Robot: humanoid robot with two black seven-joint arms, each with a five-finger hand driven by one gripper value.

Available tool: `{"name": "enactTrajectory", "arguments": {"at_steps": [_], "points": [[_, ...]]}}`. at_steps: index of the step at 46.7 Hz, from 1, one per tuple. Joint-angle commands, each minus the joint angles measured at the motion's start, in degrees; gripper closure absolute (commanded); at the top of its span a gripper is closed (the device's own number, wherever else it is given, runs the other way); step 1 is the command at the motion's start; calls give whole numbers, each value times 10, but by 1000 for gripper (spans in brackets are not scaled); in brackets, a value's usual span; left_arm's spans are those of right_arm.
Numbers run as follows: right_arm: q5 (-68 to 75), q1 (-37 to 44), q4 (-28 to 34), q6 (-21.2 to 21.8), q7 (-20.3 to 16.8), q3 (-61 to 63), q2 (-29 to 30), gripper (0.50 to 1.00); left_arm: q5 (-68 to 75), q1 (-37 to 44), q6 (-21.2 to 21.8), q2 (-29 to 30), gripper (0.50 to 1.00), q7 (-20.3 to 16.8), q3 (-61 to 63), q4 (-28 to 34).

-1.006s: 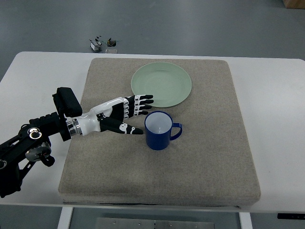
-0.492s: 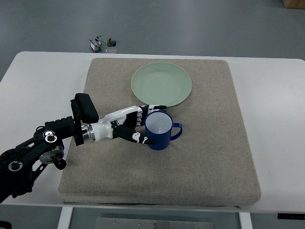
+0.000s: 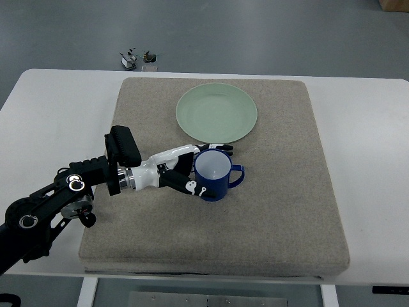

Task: Place cup left of plate with left hand
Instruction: 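Wrap the left hand fingers around the blue mug body, then lift and carry the blue mug past the plate's near side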

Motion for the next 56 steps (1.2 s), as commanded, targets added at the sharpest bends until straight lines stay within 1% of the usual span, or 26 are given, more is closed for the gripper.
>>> {"name": "enactTrajectory", "arguments": {"at_steps": [1,4,6,8,11,13,17,18,23,28,29,32,34,41,42,44,48,51,52,55,56], "points": [[0,0,0,0,0,0,0,566,0,1,0,0,546,0,0,0],[0,0,0,0,0,0,0,566,0,0,0,0,600,0,0,0],[0,0,0,0,0,0,0,566,0,1,0,0,611,0,0,0],[0,0,-1,0,0,0,0,566,0,1,0,1,641,0,0,0],[0,0,0,0,0,0,0,566,0,1,0,1,651,0,0,0],[0,0,0,0,0,0,0,566,0,1,0,1,673,0,0,0],[0,0,0,0,0,0,0,566,0,1,0,1,686,0,0,0],[0,0,0,0,0,0,0,566,0,1,0,1,696,-1,0,0],[0,0,0,0,0,0,0,566,0,0,0,1,788,-1,0,0],[0,0,0,0,0,0,0,566,0,1,0,1,868,-1,0,0],[0,0,0,0,0,0,0,566,0,1,0,1,876,-1,0,0],[0,0,0,0,0,0,0,566,0,1,0,1,883,-1,0,-2],[0,0,0,0,0,0,0,566,-1,1,0,1,909,-1,0,-4],[0,0,0,0,0,0,0,566,-7,-10,0,3,915,-3,-12,-6],[0,0,0,0,0,0,0,566,-9,-13,0,4,919,-3,-15,-6],[0,0,0,0,0,0,0,566,-11,-21,0,5,947,-3,-23,-6],[0,0,0,0,0,0,0,566,-14,-26,0,9,952,-4,-56,-4],[0,0,-1,0,0,0,0,566,-14,-28,14,10,952,-3,-80,1],[0,0,0,0,0,0,0,566,-15,-28,19,11,958,-4,-86,4],[0,0,0,0,0,0,0,566,-17,-34,33,11,1000,-4,-106,19],[0,0,0,0,0,0,0,566,-17,-39,37,11,1000,-4,-112,25]]}}
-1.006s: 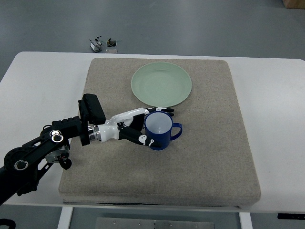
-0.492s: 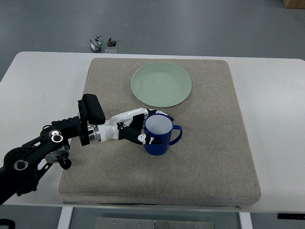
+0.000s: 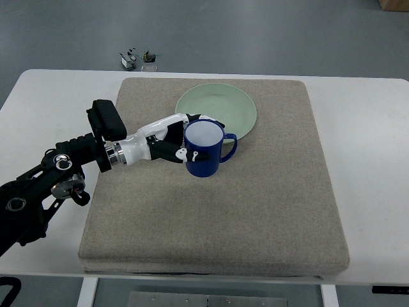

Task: Place cup left of plate with left hand
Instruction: 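Lift and carry the blue mug past the plate's near side, then lower the mug onto the board beside the plate and open fingers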

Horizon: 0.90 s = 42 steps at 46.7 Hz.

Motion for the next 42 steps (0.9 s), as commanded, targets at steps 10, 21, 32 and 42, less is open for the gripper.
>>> {"name": "enactTrajectory", "arguments": {"at_steps": [10,21,32,42], "points": [[0,0,0,0,0,0,0,566,-19,-44,33,0,1000,-1,-78,121],[0,0,0,0,0,0,0,566,-34,-51,38,3,1000,-8,-82,176],[0,0,0,0,0,0,0,566,-37,-50,65,-2,984,-8,-73,212],[0,0,0,0,0,0,0,566,-37,-50,90,-5,909,-8,-70,224]]}}
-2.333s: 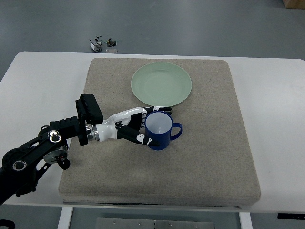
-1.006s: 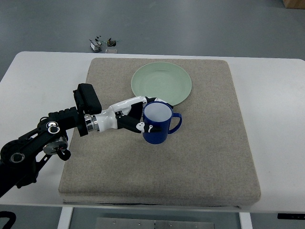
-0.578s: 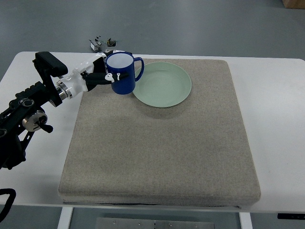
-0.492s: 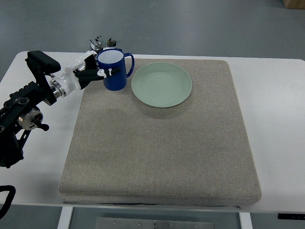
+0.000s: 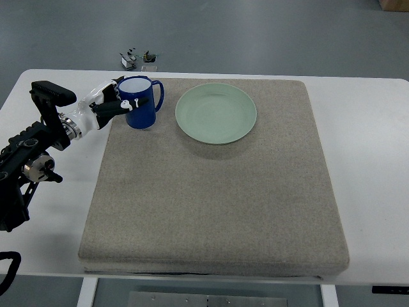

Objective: Place cup left of plate with left hand

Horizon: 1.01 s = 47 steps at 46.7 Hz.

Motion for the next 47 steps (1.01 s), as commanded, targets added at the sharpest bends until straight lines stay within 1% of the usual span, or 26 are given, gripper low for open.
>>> {"name": "enactTrajectory", "arguments": {"at_steps": [1,2,6,7,9,12,14,19,20,23,24,27,29,47], "points": [[0,0,-1,0,0,0,0,566,1,1,19,0,868,0,2,1],[0,0,0,0,0,0,0,566,2,1,24,0,843,-1,2,1],[0,0,0,0,0,0,0,566,2,1,36,0,836,-1,11,1],[0,0,0,0,0,0,0,566,2,1,37,0,827,-1,13,1],[0,0,0,0,0,0,0,566,2,1,37,0,793,-2,14,1],[0,0,0,0,0,0,0,566,2,2,37,0,784,-4,15,1],[0,0,0,0,0,0,0,566,2,2,37,0,769,-5,15,1],[0,0,0,0,0,0,0,566,1,3,37,0,759,-5,18,1],[0,0,0,0,0,0,0,566,1,3,37,0,737,-5,18,1],[0,0,-1,0,0,0,0,566,1,3,37,0,633,-5,18,1],[0,0,0,0,0,0,0,566,1,3,37,0,605,-5,18,1],[0,0,0,0,0,0,0,566,0,3,37,1,534,-5,18,1],[0,0,0,0,0,0,0,566,0,4,37,2,510,-4,18,1],[0,0,0,0,0,0,0,566,-30,7,32,14,504,-4,17,-8]]}}
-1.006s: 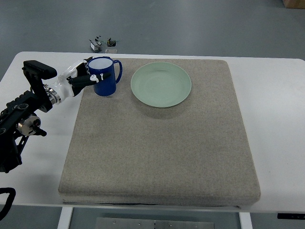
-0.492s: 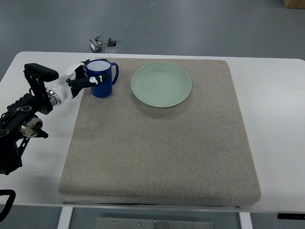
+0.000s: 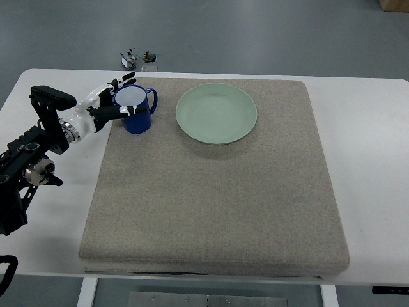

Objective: Place cup left of plate with left hand

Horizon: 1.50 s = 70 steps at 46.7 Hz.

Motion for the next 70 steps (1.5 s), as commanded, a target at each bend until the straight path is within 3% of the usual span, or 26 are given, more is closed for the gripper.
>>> {"name": "enactTrajectory", "arguments": {"at_steps": [1,12,18,21,26,33,45,56,70], "points": [[0,0,-1,0,0,0,0,566,-20,0,3,8,504,0,-2,-1],[0,0,0,0,0,0,0,566,-120,-10,-4,59,501,2,0,0],[0,0,0,0,0,0,0,566,-193,-32,-40,78,501,16,0,10],[0,0,0,0,0,0,0,566,-230,-49,-62,88,501,33,0,26],[0,0,0,0,0,0,0,566,-287,-87,-88,92,501,94,0,72],[0,0,0,0,0,0,0,566,-348,-128,-97,83,501,166,0,117],[0,0,0,0,0,0,0,566,-359,-161,-109,58,501,196,-3,118],[0,0,0,0,0,0,0,566,-489,-163,-113,54,501,258,-1,126],[0,0,-1,0,0,0,0,566,-505,-173,-111,53,501,265,0,147]]}}
